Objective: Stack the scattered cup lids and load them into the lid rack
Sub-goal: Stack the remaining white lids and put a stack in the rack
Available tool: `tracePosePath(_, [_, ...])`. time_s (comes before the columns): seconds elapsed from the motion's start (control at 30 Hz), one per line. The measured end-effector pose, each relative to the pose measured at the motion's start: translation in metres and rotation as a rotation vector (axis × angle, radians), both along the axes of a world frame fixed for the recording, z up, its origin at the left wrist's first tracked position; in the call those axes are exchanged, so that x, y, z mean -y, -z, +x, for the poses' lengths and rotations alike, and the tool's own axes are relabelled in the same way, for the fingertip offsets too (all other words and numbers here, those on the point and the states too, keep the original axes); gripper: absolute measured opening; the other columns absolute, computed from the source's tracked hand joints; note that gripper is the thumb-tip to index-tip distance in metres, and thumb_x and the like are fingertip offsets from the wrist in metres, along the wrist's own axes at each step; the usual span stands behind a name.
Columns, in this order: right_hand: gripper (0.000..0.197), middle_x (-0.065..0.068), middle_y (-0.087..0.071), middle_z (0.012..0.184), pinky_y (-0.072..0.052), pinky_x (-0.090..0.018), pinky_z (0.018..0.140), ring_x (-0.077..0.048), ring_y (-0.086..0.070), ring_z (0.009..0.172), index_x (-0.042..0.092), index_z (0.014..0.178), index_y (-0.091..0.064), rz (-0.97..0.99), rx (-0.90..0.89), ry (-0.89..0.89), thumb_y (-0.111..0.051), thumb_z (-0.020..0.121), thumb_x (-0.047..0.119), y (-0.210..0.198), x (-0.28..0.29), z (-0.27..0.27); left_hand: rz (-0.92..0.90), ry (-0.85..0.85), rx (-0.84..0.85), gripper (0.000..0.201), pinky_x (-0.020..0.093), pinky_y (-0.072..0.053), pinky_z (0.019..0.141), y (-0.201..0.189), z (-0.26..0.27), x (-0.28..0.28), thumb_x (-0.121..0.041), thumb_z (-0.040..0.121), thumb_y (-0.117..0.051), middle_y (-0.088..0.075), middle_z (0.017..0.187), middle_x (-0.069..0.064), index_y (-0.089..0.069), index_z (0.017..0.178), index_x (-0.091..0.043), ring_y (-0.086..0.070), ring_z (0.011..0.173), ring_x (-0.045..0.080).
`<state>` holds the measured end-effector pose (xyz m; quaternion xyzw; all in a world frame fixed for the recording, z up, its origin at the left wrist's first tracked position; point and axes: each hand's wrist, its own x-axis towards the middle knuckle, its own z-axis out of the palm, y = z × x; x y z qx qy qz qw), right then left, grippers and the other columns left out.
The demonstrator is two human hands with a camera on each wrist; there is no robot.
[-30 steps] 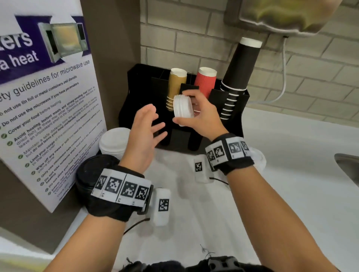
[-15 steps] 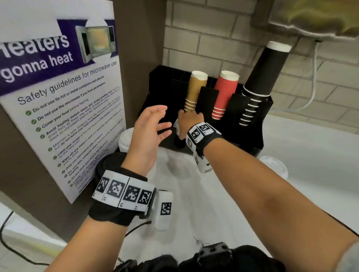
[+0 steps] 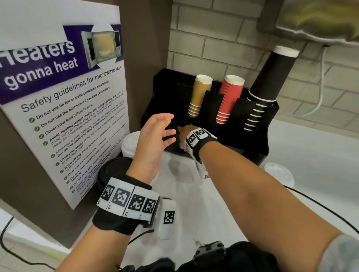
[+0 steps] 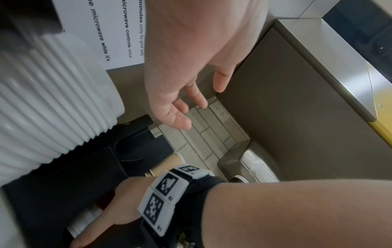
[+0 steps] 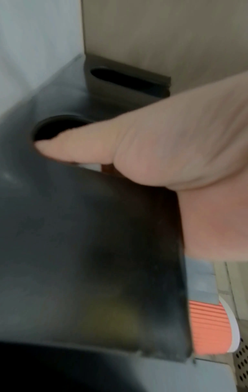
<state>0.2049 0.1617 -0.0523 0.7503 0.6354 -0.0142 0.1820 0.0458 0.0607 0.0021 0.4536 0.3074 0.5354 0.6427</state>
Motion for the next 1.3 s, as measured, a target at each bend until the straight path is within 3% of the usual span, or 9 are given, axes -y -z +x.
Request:
tracePosePath(0.1, [0.066,-0.01,-0.054,0.134,-0.048,-0.045,0.096,-0.032,-0.052,0.12,0.01,0.134,-0.05,-0.054,-0.031,-0.085,-0.07,0.077,0.036,-0.003,0.001,0.007,-0.004,-0.007,0.006,0.021,0.02,-0.053,0.068,0.001,-0.001,0.001,-0.015,0.099,-0.048,-0.06,0.102,-0.008,-0.066,0.092,-0.025,-0.062,0.085,0.011])
tracePosePath(0.23, [0.047,-0.012,-0.057,0.123,-0.05,-0.038,0.088,-0.029,-0.058,0.105,0.008,0.128,-0.054,0.014,-0.024,-0.1,-0.057,0.088,0.034,-0.008,0.014,0.007,-0.013,-0.008,0.005,0.02,0.021,-0.053,0.069,0.004,-0.001,0.002,-0.016,0.099,-0.048,-0.061,0.101,-0.008,-0.066,0.093,-0.024,-0.061,0.086,0.011])
tracePosePath(0.37, [0.041,-0.013,-0.041,0.136,-0.038,-0.03,0.102,-0.028,-0.046,0.122,0.008,0.133,-0.053,0.331,-0.512,-0.09,-0.057,0.092,0.013,-0.04,0.053,0.017,-0.012,0.016,-0.003,0.021,0.024,-0.052,0.072,0.006,0.003,0.003,-0.016,0.099,-0.049,-0.061,0.101,-0.006,-0.066,0.093,-0.025,-0.062,0.085,0.011])
tracePosePath(0.47, [0.037,-0.015,-0.047,0.131,-0.031,-0.023,0.103,-0.027,-0.045,0.124,0.008,0.128,-0.057,0.611,-0.711,-0.005,-0.056,0.091,0.006,-0.061,0.112,0.041,-0.019,0.052,-0.03,0.022,0.024,-0.052,0.071,0.01,0.008,0.004,-0.015,0.098,-0.048,-0.061,0.098,-0.002,-0.066,0.093,-0.025,-0.063,0.082,0.012])
tracePosePath(0.63, [0.041,-0.011,-0.05,0.128,-0.036,-0.039,0.105,-0.031,-0.041,0.125,0.022,0.126,-0.058,0.66,-0.584,0.418,-0.066,0.087,0.029,-0.057,0.208,0.096,-0.034,0.118,-0.082,0.021,0.027,-0.051,0.073,0.017,0.019,0.009,-0.013,0.098,-0.046,-0.062,0.09,-0.001,-0.065,0.096,-0.023,-0.062,0.078,0.014])
tracePosePath(0.77, [0.076,-0.007,-0.044,0.132,-0.04,-0.048,0.103,-0.03,-0.04,0.127,0.034,0.135,-0.045,0.56,-0.616,0.641,-0.078,0.069,0.051,-0.039,0.253,0.118,-0.033,0.151,-0.096,0.021,0.028,-0.05,0.073,0.022,0.03,0.013,-0.013,0.096,-0.049,-0.063,0.087,-0.002,-0.067,0.093,-0.024,-0.063,0.076,0.013])
tracePosePath(1.03, [0.089,-0.01,-0.045,0.128,-0.036,-0.029,0.084,-0.027,-0.046,0.117,0.031,0.139,-0.037,0.618,-0.727,0.66,-0.086,0.065,0.039,-0.009,0.256,0.126,-0.005,0.225,-0.119,0.023,0.026,-0.052,0.071,0.026,0.041,0.019,-0.016,0.097,-0.049,-0.065,0.082,-0.008,-0.069,0.093,-0.026,-0.067,0.073,0.009])
tracePosePath(1.23, [0.081,-0.009,-0.048,0.127,-0.04,-0.046,0.101,-0.03,-0.046,0.12,0.026,0.137,-0.04,0.748,-0.657,0.616,-0.083,0.069,0.036,-0.026,0.259,0.122,0.003,0.228,-0.122,0.024,0.027,-0.05,0.071,0.027,0.044,0.021,-0.015,0.097,-0.048,-0.064,0.086,-0.006,-0.068,0.092,-0.027,-0.066,0.075,0.011])
tracePosePath(1.3, [0.078,-0.004,-0.05,0.125,-0.039,-0.038,0.098,-0.024,-0.047,0.118,0.027,0.135,-0.043,0.817,-0.694,0.523,-0.083,0.069,0.036,-0.038,0.256,0.114,0.009,0.243,-0.138,0.02,0.028,-0.051,0.073,0.027,0.045,0.023,-0.018,0.098,-0.05,-0.066,0.093,-0.004,-0.068,0.096,-0.027,-0.068,0.079,0.012])
